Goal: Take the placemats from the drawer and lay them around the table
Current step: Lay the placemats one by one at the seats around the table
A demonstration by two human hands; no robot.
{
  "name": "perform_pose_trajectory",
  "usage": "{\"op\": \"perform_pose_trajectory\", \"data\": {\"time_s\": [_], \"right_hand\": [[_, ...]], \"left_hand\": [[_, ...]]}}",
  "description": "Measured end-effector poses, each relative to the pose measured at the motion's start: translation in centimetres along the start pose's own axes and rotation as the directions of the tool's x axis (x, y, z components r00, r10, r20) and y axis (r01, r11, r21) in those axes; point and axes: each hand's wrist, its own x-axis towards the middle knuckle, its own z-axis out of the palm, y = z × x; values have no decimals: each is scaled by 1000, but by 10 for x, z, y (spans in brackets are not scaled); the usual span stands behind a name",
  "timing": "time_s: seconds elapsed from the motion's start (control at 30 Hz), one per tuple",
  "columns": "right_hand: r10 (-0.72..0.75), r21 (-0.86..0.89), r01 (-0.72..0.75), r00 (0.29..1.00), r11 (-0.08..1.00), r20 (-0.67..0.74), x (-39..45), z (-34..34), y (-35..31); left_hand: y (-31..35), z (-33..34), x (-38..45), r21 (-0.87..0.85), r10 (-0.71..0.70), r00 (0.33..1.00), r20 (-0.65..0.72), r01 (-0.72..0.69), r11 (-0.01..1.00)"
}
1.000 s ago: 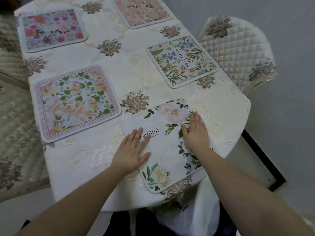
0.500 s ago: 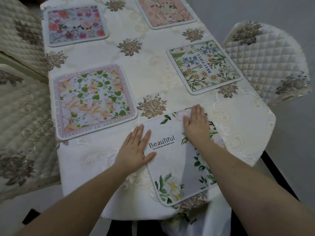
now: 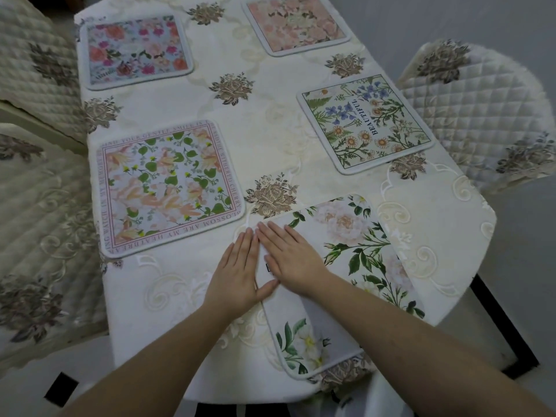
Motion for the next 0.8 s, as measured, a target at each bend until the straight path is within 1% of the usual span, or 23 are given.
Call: {"op": "perform_pose_trajectory", "data": {"time_s": [0.17, 0.27, 0.33, 0.43, 0.53, 0.67, 0.8], "right_hand": [[70, 43, -69, 997, 997, -16, 3, -3, 2], [233, 54, -231, 972, 971, -30, 7, -8, 15], [339, 55, -336, 940, 940, -36, 4, -13, 34], [459, 56, -457, 887, 888, -41, -15, -19, 66], [597, 91, -591, 798, 802, -81, -40, -22, 93], [670, 115, -661, 739, 741, -71, -75, -24, 107], [729, 146, -715, 679, 684, -89, -103, -21, 102]], "left_hand": [[1, -3, -1, 4, -12, 1000, 26, 12, 1000], [0, -2, 0, 28, -18, 999, 41, 17, 999], [0, -1, 0, 45, -24, 999, 43, 22, 999], [0, 0, 0, 69, -34, 999, 40, 31, 997], [-1, 1, -1, 88, -41, 999, 34, 38, 995], [0, 3, -2, 85, -57, 998, 39, 54, 995], [0, 1, 0, 83, -56, 997, 52, 52, 995]]}}
